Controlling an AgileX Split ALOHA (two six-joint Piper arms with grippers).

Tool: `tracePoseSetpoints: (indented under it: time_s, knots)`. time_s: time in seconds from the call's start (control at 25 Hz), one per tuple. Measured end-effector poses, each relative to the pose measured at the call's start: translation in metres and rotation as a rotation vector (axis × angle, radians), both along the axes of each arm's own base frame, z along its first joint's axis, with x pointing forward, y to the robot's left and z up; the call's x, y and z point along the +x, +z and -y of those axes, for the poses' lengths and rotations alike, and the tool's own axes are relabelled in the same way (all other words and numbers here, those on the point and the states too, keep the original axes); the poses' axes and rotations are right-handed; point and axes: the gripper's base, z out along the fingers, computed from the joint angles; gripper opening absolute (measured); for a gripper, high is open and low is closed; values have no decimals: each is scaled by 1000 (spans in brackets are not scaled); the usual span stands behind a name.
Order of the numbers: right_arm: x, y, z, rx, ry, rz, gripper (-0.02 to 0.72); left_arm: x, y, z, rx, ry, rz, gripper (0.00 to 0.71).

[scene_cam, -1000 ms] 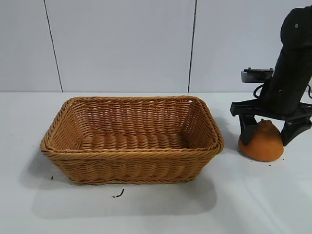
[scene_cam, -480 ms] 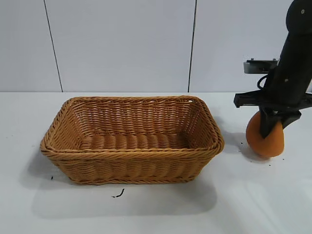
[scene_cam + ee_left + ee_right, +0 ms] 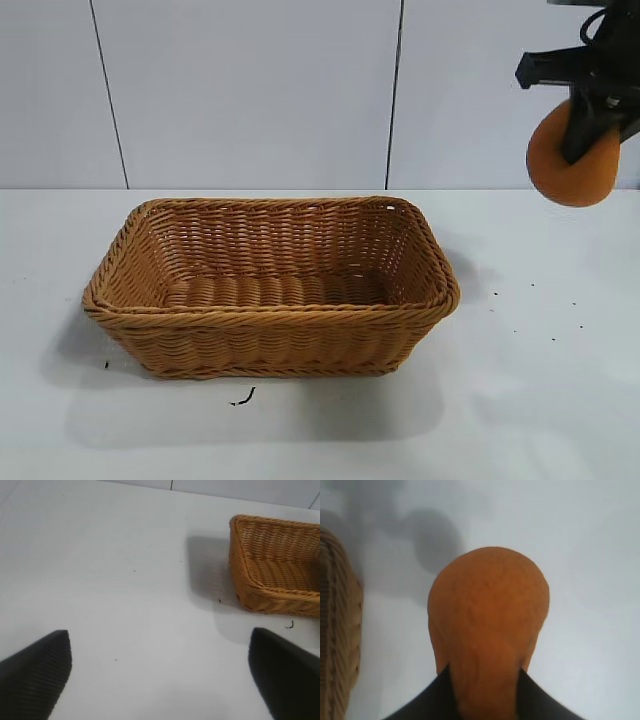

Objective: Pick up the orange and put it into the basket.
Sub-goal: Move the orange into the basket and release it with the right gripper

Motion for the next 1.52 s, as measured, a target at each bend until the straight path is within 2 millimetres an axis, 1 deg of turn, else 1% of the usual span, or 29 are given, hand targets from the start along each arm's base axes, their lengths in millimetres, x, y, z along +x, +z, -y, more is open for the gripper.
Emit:
tracePoseSetpoints:
  time_s: [0.12,0.24,0.4,0.64,0.76,0.8,0.88,1.04,1.2,1.32,1.44,1.52]
  knots:
    - [4,14,-8,42,20,37,92,0,0,0,0,0,0,692]
    - [6,26,-29,61,77,77,92,0,0,0,0,0,0,692]
    - [0,33,-66,78,175,110,90,0,0,0,0,0,0,692]
    - [-19,36,-129,121,317,173,90,0,0,0,0,0,0,692]
    - [-26,32,-157,149,366,192,90,0,0,0,0,0,0,692]
    - [-27,28,-165,152,381,191,90,0,0,0,0,0,0,692]
    - [-27,13,-181,154,410,174,90,0,0,0,0,0,0,692]
    - [-17,-27,-204,160,407,137,90,0,0,0,1,0,0,692]
    - [-7,-71,-213,184,357,57,90,0,0,0,1,0,0,692]
    - [-3,-98,-217,176,342,2,90,0,0,0,1,0,0,692]
    - [0,-116,-218,164,336,-20,90,0,0,0,1,0,0,692]
    - [0,-123,-219,159,335,-34,95,0,0,0,1,0,0,692]
